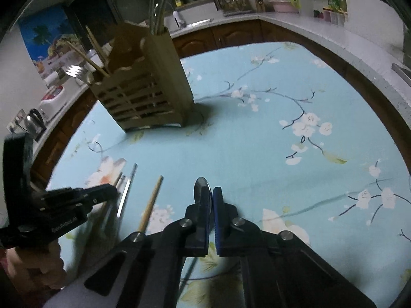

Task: Organize utensils
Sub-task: 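Grasp a wooden chopstick with the left tool while the right tool grasps the silver spoon, then lift the chopstick and spoon and carry both over the wooden holder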

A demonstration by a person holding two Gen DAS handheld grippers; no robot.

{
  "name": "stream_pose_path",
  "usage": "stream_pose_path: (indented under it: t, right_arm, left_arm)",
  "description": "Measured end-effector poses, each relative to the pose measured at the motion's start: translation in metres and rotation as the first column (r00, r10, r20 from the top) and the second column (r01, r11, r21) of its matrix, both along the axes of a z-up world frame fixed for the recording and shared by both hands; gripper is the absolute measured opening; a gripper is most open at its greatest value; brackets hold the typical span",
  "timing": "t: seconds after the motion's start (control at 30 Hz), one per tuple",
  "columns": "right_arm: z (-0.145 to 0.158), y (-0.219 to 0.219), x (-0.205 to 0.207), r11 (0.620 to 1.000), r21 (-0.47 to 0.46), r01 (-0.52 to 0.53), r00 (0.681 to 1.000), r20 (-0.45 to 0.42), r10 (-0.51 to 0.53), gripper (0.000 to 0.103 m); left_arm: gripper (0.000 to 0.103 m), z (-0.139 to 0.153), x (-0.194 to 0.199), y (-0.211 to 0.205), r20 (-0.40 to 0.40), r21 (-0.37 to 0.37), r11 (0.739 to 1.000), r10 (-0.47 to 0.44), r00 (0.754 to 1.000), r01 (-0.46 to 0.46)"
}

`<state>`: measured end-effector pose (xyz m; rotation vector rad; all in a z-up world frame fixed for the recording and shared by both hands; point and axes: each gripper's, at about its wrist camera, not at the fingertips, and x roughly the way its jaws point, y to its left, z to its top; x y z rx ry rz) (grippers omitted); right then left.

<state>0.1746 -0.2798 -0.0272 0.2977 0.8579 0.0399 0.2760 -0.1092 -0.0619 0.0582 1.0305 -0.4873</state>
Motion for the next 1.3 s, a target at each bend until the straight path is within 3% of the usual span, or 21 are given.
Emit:
stream_pose_path:
  t: [0.3, 0.47, 0.73, 1.3]
  right_arm:
    - [0.048, 0.005, -0.028, 1.000, -0.020, 0.007, 0.993, 0.119, -0.004, 0.002]
    - [0.090, 0.013, -0.044, 0.996, -0.082, 0.025, 0.974, 0.227, -0.005, 0.002]
    - [0.124, 0.020, -0.057, 0.988, -0.149, 0.050, 0.947, 0.322, 0.001, 0.002]
    - [0.143, 0.023, -0.049, 0.983, -0.175, 0.053, 0.926, 0.377, 0.017, 0.002]
  left_arm:
    - [0.005, 0.064, -0.033, 0.036, 0.088, -0.167, 0.986, 0.029, 0.996, -0.015]
    - [0.005, 0.101, -0.047, 0.060, 0.145, -0.240, 0.971, 0.058, 0.988, -0.022]
    - [0.005, 0.132, -0.064, 0.083, 0.208, -0.278, 0.960, 0.089, 0.974, -0.028]
    - [0.005, 0.160, -0.074, 0.093, 0.279, -0.296, 0.955, 0.108, 0.954, -0.021]
